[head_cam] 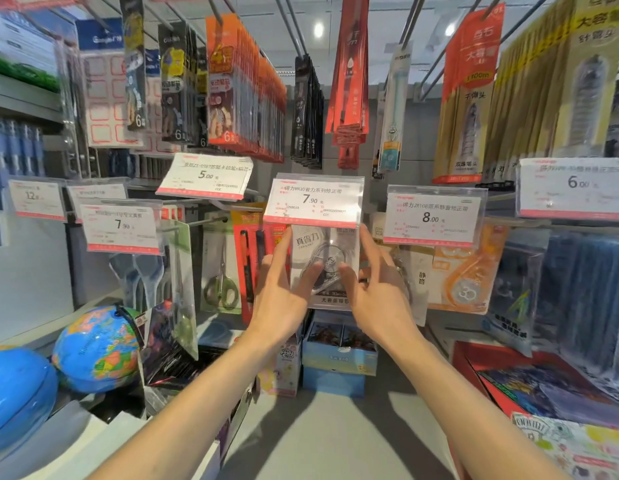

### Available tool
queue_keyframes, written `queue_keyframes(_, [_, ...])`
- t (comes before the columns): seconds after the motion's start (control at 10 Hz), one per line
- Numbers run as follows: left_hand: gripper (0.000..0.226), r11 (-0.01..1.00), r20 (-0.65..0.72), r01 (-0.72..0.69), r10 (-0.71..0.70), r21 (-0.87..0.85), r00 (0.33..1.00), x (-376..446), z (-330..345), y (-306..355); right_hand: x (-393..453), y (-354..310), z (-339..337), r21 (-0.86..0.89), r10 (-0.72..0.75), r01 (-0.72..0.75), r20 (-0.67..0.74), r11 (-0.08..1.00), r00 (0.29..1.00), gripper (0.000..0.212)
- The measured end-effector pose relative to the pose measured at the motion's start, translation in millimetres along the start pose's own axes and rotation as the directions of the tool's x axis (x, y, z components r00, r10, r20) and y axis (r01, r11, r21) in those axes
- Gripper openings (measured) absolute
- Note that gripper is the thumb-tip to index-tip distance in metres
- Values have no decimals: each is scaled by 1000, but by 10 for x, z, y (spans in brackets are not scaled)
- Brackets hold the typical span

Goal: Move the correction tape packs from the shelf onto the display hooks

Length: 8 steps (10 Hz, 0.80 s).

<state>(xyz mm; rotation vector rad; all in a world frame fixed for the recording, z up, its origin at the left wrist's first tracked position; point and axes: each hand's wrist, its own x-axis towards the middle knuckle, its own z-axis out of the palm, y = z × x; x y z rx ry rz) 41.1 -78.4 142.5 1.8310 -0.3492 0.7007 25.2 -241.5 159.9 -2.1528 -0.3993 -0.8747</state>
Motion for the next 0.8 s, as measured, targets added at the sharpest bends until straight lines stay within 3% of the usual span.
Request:
queue_keyframes(0.5, [69, 999, 0, 41, -41, 7, 999, -49, -14, -45, -74, 188, -56, 117, 51, -64, 114, 991, 992, 70])
queue_keyframes(0.7, [52, 986, -40, 26, -19, 166, 999, -209, -160, 99, -229, 239, -193, 241, 85, -130, 187, 962, 979, 52])
queue_keyframes(0.8, [37, 985, -92, 13, 3, 175, 996, -330, -272, 130, -404, 233, -293, 258, 117, -152, 146, 954, 982, 30])
